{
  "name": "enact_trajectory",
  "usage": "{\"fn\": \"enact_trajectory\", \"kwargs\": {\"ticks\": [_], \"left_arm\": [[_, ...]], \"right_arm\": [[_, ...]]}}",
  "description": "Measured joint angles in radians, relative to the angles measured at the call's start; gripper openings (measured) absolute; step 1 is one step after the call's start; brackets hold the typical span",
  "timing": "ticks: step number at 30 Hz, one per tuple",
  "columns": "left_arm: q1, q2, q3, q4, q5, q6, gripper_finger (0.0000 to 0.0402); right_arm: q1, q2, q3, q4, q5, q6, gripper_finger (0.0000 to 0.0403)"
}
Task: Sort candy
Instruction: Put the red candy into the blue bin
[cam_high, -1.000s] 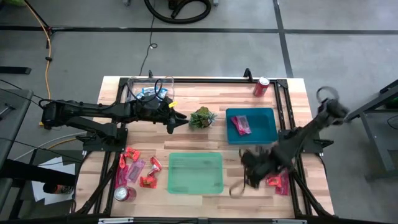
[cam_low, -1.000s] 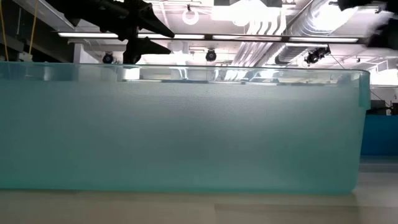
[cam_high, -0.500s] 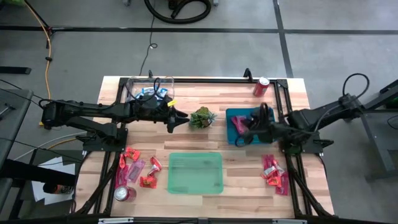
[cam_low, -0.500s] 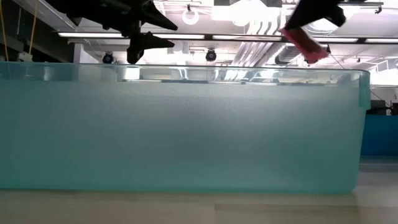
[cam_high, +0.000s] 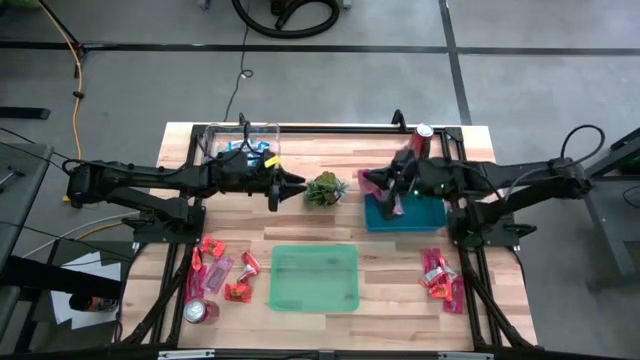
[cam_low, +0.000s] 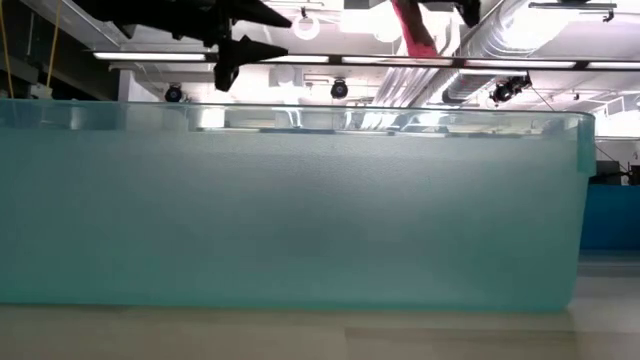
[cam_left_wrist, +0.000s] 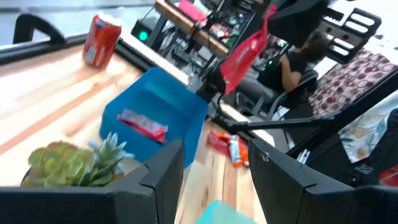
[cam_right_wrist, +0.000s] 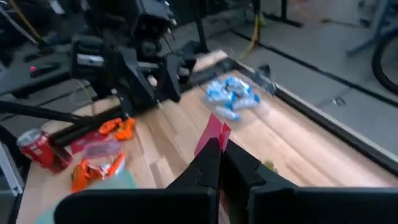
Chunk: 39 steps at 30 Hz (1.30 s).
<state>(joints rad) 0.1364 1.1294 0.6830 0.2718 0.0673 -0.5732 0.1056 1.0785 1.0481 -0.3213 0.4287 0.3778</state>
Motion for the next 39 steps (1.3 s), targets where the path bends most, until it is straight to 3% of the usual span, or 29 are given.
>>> {"fn": "enact_trajectory", "kwargs": {"ticks": [8,13,16,21,26,29,33,39], "left_arm": [[-0.005,0.0,0.0,0.228,0.017,0.016,0.0165],[-0.034,0.0,0.0,0.381,0.018,0.131,0.0165],[-0.058,0.0,0.0,0.39,0.018,0.221,0.0165],[-0.09,0.0,0.0,0.37,0.009,0.347,0.0165],[-0.094,0.0,0.0,0.369,-0.011,0.342,0.0165],[-0.094,0.0,0.0,0.363,-0.013,0.342,0.0165],[-0.095,0.0,0.0,0.349,-0.013,0.342,0.0165],[-0.085,0.0,0.0,0.345,-0.013,0.341,0.0165]], "right_arm": [[-0.12,-0.001,0.0,0.078,-0.232,-0.093,0.0],[-0.175,-0.001,0.0,0.124,-0.37,-0.126,0.0],[-0.202,-0.001,-0.006,0.18,-0.444,-0.138,0.0],[-0.258,-0.006,-0.167,0.522,-0.545,-0.063,0.0],[-0.296,-0.006,-0.387,0.9,-0.568,0.056,0.0],[-0.322,-0.015,-0.462,1.012,-0.608,0.11,0.0],[-0.358,-0.072,-0.507,0.946,-0.649,0.14,0.0],[-0.41,-0.259,-0.491,0.465,-0.662,0.119,0.0]]}}
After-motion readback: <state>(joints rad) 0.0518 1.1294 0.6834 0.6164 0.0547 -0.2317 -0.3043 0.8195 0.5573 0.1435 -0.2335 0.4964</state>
